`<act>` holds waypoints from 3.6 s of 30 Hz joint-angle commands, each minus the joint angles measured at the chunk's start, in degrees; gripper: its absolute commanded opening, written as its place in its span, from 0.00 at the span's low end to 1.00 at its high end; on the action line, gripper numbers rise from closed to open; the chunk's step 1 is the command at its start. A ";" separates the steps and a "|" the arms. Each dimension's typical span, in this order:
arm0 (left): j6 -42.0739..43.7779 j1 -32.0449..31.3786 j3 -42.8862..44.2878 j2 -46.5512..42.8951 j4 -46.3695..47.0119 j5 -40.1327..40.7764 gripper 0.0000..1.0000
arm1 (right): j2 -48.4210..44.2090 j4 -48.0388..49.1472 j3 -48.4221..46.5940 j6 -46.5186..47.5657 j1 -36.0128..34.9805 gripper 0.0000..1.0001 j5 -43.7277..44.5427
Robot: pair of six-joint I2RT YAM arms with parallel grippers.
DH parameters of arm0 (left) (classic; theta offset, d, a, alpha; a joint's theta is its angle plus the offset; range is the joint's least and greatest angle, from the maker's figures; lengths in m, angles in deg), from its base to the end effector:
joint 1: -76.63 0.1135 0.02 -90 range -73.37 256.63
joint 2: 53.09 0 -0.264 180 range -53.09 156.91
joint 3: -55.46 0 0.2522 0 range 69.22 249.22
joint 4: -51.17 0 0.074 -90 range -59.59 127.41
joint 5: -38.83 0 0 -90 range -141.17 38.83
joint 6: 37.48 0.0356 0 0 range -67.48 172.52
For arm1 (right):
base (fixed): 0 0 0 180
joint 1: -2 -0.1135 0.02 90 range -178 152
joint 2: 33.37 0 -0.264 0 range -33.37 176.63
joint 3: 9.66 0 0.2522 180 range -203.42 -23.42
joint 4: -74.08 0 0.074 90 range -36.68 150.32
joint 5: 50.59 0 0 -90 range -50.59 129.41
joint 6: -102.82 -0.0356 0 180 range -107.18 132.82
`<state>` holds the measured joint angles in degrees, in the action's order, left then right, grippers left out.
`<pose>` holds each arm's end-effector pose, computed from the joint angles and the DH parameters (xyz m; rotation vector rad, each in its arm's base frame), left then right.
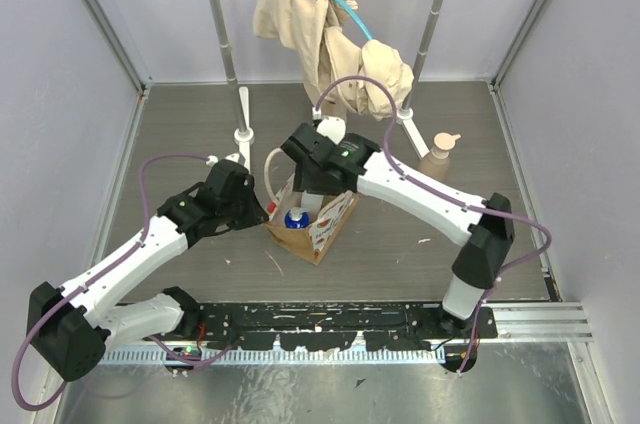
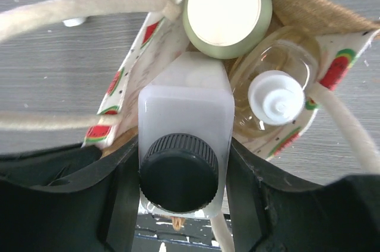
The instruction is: Take the personal care products out of the canvas bag
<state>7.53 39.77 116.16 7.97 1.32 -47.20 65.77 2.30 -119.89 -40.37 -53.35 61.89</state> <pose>0.1731 -0.1267 0.2588 -0.2103 2.5133 -0.5318 0.2169 0.2899 0.3294 0.0835 2.5234 0.2426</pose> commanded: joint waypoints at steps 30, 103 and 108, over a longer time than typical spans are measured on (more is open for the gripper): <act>1.75 -0.16 1.46 2.14 -8.84 0.83 0.16 | -23.79 -6.88 -15.56 16.54 9.12 0.15 17.01; 1.19 -0.23 1.71 4.78 -8.49 0.33 0.16 | -8.23 22.23 8.95 37.20 10.87 0.74 -11.72; 1.31 -0.16 1.54 4.55 -8.48 0.43 0.16 | -3.80 23.72 8.43 38.40 11.11 0.83 -10.44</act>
<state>8.34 39.77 119.81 11.97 -2.25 -47.18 60.04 21.93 -110.56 -4.59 -42.40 49.41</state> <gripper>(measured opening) 0.165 0.798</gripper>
